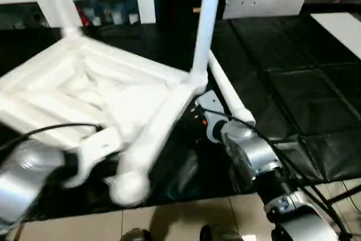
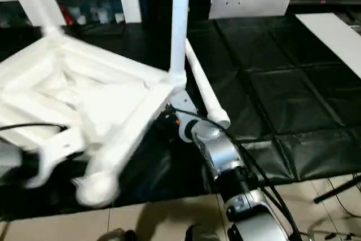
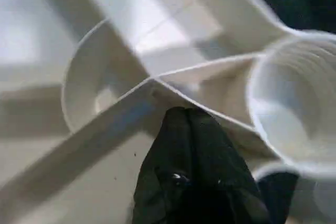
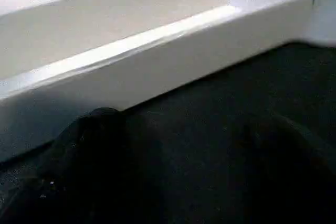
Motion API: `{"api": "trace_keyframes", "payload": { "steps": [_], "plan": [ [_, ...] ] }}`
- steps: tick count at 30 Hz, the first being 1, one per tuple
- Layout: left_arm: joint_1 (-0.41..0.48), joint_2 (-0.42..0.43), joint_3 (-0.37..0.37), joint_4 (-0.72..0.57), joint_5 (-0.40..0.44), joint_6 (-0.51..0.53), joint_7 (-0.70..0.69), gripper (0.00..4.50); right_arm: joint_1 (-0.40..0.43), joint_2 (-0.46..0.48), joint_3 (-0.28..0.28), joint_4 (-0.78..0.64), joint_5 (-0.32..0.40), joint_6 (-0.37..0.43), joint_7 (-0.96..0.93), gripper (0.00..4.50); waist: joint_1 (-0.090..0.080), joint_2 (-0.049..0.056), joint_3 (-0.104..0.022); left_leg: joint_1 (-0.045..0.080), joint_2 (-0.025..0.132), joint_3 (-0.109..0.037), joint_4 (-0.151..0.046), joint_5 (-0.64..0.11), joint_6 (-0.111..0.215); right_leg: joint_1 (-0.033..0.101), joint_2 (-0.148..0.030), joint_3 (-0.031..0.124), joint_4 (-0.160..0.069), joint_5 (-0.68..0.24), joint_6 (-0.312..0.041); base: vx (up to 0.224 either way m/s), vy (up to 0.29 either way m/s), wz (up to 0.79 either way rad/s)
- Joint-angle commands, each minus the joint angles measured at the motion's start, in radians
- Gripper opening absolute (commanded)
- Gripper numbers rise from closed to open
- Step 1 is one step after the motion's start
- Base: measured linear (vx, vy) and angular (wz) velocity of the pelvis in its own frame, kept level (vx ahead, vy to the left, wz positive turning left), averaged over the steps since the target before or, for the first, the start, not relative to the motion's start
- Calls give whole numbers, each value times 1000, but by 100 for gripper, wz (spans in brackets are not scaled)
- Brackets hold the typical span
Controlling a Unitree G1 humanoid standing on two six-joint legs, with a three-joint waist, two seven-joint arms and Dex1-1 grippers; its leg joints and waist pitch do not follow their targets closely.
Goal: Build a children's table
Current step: Rotate table base, then pick table leg
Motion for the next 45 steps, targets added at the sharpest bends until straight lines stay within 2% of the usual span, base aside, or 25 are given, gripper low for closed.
{"api": "trace_keyframes", "payload": {
  "steps": [1, 2, 5, 9, 11, 14, 17, 25, 28, 30, 34, 37, 40, 41, 43, 45],
  "plan": [
    [-16, -19, -31, -37, -34, -26, -26, 10, -26, 32, 42, -4, 8, -32, 14, 450, 8, 17, -72, 12, 42, -17, -69, -167, 2, 60, -75, 57, -63, -142, -237, 0, 0, 0],
    [-25, -28, -40, -31, -35, -32, -26, 10, -25, 35, 43, -7, 5, -38, 21, 450, 3, 21, -72, 11, 42, -18, -69, -168, 4, 60, -75, 56, -63, -145, -238, 0, 0, 0],
    [-38, -38, -51, -29, -42, -32, -25, 10, -22, 37, 45, -12, 4, -45, 38, 450, 1, 19, -72, 13, 42, -16, -67, -170, 9, 59, -73, 56, -65, -151, -240, 0, 0, 0],
    [-57, -78, -57, -20, -36, -51, 3, 10, -17, 38, 54, -18, 0, -59, 59, 450, 1, 22, -73, 15, 44, -18, -67, -176, 6, 59, -70, 54, -64, -154, -241, 0, 0, 0],
    [-84, -128, -69, 8, -11, -101, 49, 10, -13, 43, 59, -21, -2, -63, 62, 450, 2, 20, -75, 15, 43, -16, -66, -174, 7, 59, -69, 55, -64, -144, -242, 0, 0, 0],
    [-96, -157, -76, 28, 3, -117, 76, 10, -13, 46, 61, -16, -6, -68, 57, 450, 3, 17, -79, 13, 44, -18, -66, -167, 9, 64, -72, 55, -63, -141, -240, 0, 0, 0],
    [-116, -198, -85, 68, 32, -131, 129, 10, -12, 47, 57, -16, -11, -77, 45, 450, 5, 22, -82, 14, 42, -16, -61, -152, 15, 64, -72, 55, -61, -123, -244, 0, 0, 0],
    [-175, -298, -63, 204, 112, -168, 296, 10, -21, 27, 33, -39, -31, -96, 22, 450, 10, 23, -89, 15, 42, -17, -58, -149, 20, 66, -70, 51, -61, -100, -247, 0, 0, 0],
    [-183, -323, -43, 215, 103, -171, 314, 10, -23, 14, 11, -78, -35, -69, -6, 450, 13, 23, -91, 15, 43, -18, -58, -147, 21, 67, -71, 51, -61, -102, -246, 0, 0, 0],
    [-179, -342, -13, 202, 66, -183, 305, 10, -33, -7, -24, -122, -40, -19, -47, 450, 20, 23, -93, 17, 43, -17, -57, -132, 21, 67, -70, 52, -61, -90, -245, 0, 0, 0],
    [-173, -360, 20, 194, 32, -220, 297, 10, -53, -23, -62, -146, -36, 1, -75, 450, 26, 21, -91, 15, 42, -16, -58, -146, 16, 65, -70, 52, -60, -103, -241, 0, 0, 0],
    [-146, -345, 63, 147, -25, -245, 246, 10, -121, -57, -143, -117, -47, 80, -175, 450, 27, 23, -90, 19, 41, -17, -58, -142, 5, 63, -68, 51, -59, -110, -242, 0, 0, 0],
    [-145, -333, 77, 154, -25, -255, 243, 10, -146, -73, -147, -94, -60, 119, -190, 450, 27, 22, -88, 20, 38, -13, -57, -154, 0, 60, -64, 52, -60, -112, -229, 0, 0, 0],
    [-152, -326, 106, 163, -45, -244, 234, 35, -172, -93, -139, -63, -61, 153, -172, 450, 26, 21, -88, 18, 36, -14, -57, -156, -3, 64, -64, 50, -60, -123, -225, 0, 0, 0],
    [-158, -314, 121, 161, -64, -236, 216, 44, -199, -108, -141, -23, -51, 188, -151, 450, 26, 20, -88, 17, 35, -15, -57, -165, -2, 65, -67, 51, -62, -140, -230, 0, 0, 0],
    [-165, -307, 122, 150, -78, -230, 209, 49, -230, -118, -145, 19, -48, 241, -145, 450, 24, 15, -89, 15, 35, -15, -56, -152, 0, 68, -67, 51, -59, -131, -232, 0, 0, 0]
  ]
}}
